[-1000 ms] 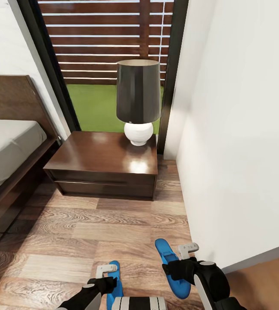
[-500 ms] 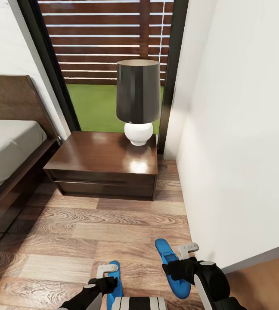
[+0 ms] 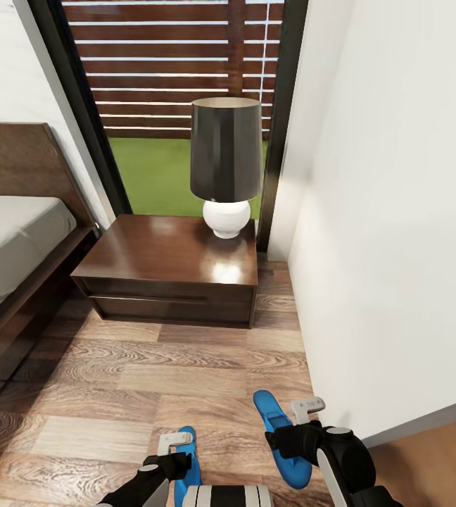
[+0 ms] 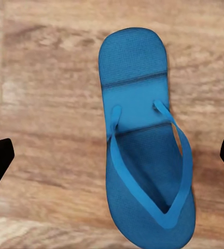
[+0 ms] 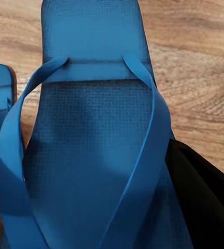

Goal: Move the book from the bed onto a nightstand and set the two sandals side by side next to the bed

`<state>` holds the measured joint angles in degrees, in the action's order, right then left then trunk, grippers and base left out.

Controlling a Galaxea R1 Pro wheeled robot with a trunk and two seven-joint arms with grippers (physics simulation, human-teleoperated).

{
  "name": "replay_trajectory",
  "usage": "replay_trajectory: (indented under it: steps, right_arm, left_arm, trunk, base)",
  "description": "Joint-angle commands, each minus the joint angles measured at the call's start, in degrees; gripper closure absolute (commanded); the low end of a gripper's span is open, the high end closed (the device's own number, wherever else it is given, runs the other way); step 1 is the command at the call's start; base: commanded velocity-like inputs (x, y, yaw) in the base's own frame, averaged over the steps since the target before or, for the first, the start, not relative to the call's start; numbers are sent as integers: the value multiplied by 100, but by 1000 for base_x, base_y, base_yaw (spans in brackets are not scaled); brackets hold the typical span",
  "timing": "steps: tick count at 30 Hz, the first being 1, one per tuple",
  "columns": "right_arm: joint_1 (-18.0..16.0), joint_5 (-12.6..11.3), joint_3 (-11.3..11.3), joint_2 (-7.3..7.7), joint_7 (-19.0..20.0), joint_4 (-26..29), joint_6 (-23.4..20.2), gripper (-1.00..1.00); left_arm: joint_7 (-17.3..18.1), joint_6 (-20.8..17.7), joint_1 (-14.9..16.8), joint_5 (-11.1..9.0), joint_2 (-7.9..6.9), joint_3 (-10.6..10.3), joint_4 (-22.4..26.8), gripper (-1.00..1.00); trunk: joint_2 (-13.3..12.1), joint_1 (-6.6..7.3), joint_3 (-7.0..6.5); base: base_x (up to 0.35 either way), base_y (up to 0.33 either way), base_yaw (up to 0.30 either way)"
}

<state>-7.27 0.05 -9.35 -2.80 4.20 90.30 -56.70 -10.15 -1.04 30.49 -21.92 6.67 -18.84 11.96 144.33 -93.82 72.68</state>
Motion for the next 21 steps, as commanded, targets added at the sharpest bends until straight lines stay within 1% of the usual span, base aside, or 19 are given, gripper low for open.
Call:
replay_trajectory:
  steps: [1, 10, 13, 21]
  right_arm:
    - [-3, 4, 3, -1, 19, 5, -25, 100]
    - [-3, 4, 3, -1, 19, 5, -25, 100]
    - [-3, 4, 3, -1, 19, 5, -25, 100]
    - [-3, 4, 3, -1, 19, 5, -25, 100]
  left_arm:
    - [-39, -11, 1, -49, 0, -49, 8, -100]
    - [-48, -10, 1, -49, 7, -49, 8, -100]
    - [-48, -14, 1, -49, 9, -49, 8, -100]
    - [-42, -18, 1, -49, 10, -49, 8, -100]
  trunk:
    - [2, 1, 4]
    - [2, 1, 4]
    - [6, -7, 71]
    - [6, -7, 71]
  base:
    - [0, 0, 0]
    - [0, 0, 0]
    - [0, 0, 0]
    - [0, 0, 0]
